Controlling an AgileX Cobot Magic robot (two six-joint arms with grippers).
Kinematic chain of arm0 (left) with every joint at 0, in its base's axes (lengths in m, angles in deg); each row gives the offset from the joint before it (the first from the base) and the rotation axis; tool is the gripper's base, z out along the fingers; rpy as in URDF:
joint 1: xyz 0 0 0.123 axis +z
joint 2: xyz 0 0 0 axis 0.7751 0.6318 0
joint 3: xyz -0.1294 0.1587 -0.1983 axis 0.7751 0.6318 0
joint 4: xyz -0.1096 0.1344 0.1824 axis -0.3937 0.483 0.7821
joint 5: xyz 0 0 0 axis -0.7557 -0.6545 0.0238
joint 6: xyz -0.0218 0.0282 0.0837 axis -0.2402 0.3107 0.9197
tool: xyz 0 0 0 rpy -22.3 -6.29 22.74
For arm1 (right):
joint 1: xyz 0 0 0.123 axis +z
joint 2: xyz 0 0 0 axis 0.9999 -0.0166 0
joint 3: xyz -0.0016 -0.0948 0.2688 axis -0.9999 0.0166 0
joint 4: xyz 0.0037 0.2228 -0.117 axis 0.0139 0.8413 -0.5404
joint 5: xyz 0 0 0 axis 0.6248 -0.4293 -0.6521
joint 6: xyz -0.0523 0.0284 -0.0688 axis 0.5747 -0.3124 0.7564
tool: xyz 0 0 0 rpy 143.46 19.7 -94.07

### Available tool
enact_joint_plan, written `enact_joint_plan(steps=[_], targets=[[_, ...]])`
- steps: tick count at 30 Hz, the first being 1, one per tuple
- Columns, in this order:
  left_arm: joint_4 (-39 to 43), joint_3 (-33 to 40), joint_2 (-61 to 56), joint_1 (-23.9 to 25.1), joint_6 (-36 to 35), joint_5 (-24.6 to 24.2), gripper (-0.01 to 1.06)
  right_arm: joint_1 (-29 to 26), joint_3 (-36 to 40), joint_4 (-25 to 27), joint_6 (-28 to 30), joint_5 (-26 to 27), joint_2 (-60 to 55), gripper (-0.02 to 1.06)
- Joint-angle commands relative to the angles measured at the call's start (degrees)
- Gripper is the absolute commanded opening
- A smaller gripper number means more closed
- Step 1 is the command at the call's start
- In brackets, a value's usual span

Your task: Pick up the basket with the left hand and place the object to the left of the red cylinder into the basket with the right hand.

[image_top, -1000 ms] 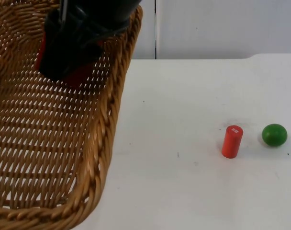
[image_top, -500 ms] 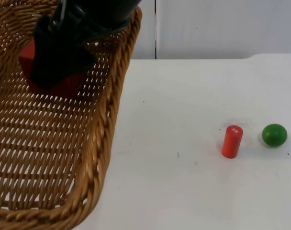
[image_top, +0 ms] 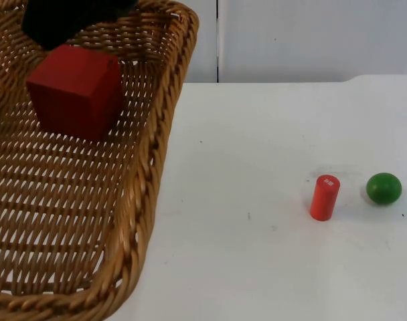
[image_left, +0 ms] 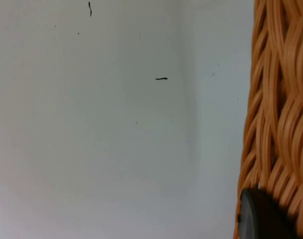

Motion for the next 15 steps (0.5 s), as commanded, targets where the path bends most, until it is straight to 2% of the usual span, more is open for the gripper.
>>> enact_joint_plan(steps=[1,5,10,15], targets=[[-1.38,-0.02,-0.28,0.11,-0.10,-0.11,0.00,0.10,-0.41,-0.19,-0.43,-1.84,0.93,0.92],[-1.27,-0.02,-0.28,0.11,-0.10,-0.11,0.00,0.10,-0.41,-1.34,-1.97,-3.97,1.18,0.92],[-1.27,-0.02,-0.28,0.11,-0.10,-0.11,0.00,0.10,-0.41,-5.56,-5.08,-4.35,2.24,0.92],[-1.27,-0.02,-0.28,0.11,-0.10,-0.01,0.00,0.10,1.32,-7.13,-6.29,-3.87,4.21,0.92]])
